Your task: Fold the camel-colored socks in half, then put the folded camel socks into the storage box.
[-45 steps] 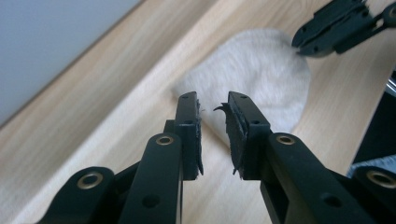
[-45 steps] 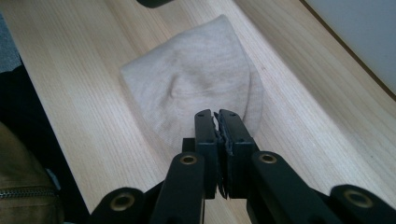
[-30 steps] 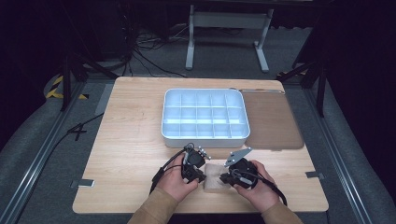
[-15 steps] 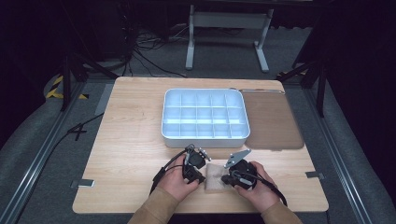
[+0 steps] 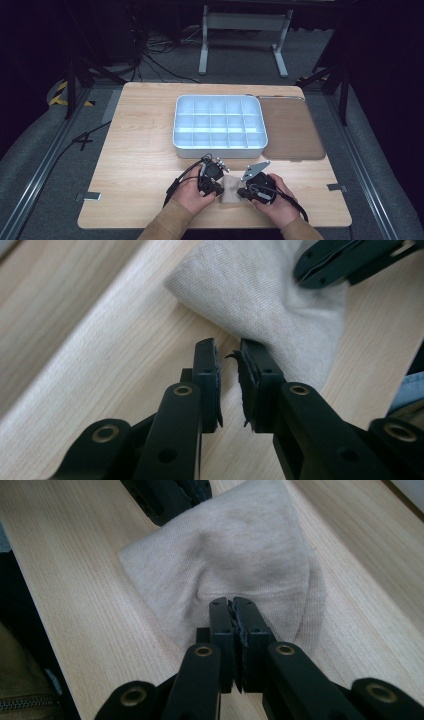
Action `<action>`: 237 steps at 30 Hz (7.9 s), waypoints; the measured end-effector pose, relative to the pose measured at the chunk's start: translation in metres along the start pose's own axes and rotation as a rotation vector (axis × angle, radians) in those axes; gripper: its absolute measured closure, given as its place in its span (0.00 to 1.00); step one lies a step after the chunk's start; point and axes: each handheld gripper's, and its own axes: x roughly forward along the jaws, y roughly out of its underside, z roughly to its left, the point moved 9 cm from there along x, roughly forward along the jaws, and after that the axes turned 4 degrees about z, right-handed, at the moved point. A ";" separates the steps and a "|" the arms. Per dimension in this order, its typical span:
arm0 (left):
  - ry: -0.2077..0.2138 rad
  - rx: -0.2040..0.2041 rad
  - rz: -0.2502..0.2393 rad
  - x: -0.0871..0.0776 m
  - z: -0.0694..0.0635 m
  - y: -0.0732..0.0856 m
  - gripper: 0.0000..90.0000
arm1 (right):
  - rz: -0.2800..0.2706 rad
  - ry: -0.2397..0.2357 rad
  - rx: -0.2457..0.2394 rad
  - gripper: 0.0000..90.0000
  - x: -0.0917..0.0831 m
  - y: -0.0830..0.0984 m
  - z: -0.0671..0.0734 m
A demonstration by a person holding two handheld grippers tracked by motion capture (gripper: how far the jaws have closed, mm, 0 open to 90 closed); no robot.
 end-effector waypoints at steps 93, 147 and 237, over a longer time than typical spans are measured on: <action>0.059 0.107 -0.075 0.009 -0.026 -0.022 0.84 | -0.020 0.003 0.107 0.96 -0.019 0.011 -0.015; -0.017 0.054 -0.021 -0.012 -0.002 0.018 0.52 | 0.033 -0.184 0.220 0.65 0.005 0.001 -0.011; -0.045 -0.098 -0.187 -0.072 0.062 0.060 0.53 | -0.005 0.092 0.200 0.83 -0.094 -0.085 -0.119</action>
